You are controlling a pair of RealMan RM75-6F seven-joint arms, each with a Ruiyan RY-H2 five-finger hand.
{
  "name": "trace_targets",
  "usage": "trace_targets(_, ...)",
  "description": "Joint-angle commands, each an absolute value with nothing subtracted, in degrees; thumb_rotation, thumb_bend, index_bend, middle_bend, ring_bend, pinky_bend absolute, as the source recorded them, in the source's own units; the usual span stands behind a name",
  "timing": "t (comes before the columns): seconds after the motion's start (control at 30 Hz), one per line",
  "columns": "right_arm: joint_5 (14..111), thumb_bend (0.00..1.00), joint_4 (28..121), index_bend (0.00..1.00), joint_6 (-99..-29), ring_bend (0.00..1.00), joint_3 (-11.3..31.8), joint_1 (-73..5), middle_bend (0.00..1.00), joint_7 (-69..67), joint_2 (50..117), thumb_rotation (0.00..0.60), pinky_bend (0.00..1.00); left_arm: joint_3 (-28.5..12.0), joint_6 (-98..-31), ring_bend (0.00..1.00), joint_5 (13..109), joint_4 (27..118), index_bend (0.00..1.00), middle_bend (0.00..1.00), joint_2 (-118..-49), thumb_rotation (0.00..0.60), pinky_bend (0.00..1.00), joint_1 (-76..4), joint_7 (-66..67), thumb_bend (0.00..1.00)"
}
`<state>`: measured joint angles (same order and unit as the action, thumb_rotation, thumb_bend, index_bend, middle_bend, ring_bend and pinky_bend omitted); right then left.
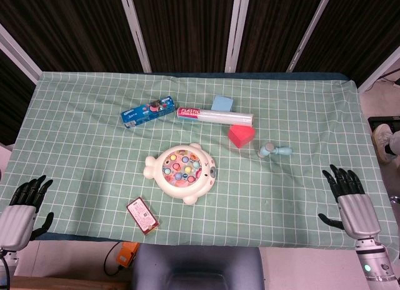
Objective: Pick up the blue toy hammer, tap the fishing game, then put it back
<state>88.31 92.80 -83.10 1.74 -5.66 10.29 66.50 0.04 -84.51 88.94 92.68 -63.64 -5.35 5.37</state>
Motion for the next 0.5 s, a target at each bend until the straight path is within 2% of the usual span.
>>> trace_targets(0.03, 87.8, 0.19, 92.8, 0.00, -82.9, 0.00, 1.8, -5.6, 0.00, 10.7, 66.5, 0.600, 0.00, 0.2, -85.0, 0.00, 89.3, 92.8, 0.00, 0.00, -63.7, 0.600, 0.10, -5.1, 5.6, 0.42)
trace_targets(0.13, 87.1, 0.19, 92.6, 0.01, -82.9, 0.00, 2.3, -5.7, 0.00, 10.9, 66.7, 0.600, 0.00, 0.2, -85.1, 0.00, 89.3, 92.8, 0.00, 0.00, -63.6, 0.600, 0.10, -5.0, 5.4, 0.42)
trace_targets(0.27, 86.5, 0.19, 90.3, 0.06, -82.9, 0.00, 4.1, -6.8, 0.02, 8.5, 68.3, 0.600, 0.01, 0.0, -84.7, 0.00, 89.2, 92.7, 0.00, 0.00, -63.5, 0.600, 0.10, -5.3, 4.7, 0.42)
trace_targets(0.33, 84.5, 0.19, 88.3, 0.14, -82.8, 0.02, 6.1, -7.7, 0.09, 7.4, 69.9, 0.600, 0.09, -0.1, -84.6, 0.00, 89.1, 92.6, 0.00, 0.00, -63.4, 0.600, 0.10, -5.4, 4.3, 0.42)
trace_targets(0.4, 81.6, 0.19, 85.1, 0.27, -80.9, 0.10, 9.2, -10.0, 0.20, 4.9, 72.3, 0.600, 0.23, -0.1, -84.1, 0.00, 88.7, 92.5, 0.00, 0.00, -63.3, 0.600, 0.10, -5.5, 3.8, 0.42)
trace_targets(0.5, 77.2, 0.19, 79.6, 0.42, -73.2, 0.21, 12.7, -15.0, 0.30, 2.1, 74.0, 0.600, 0.34, -0.4, -83.8, 0.00, 88.0, 92.4, 0.00, 0.00, -63.3, 0.600, 0.10, -5.6, 4.0, 0.42)
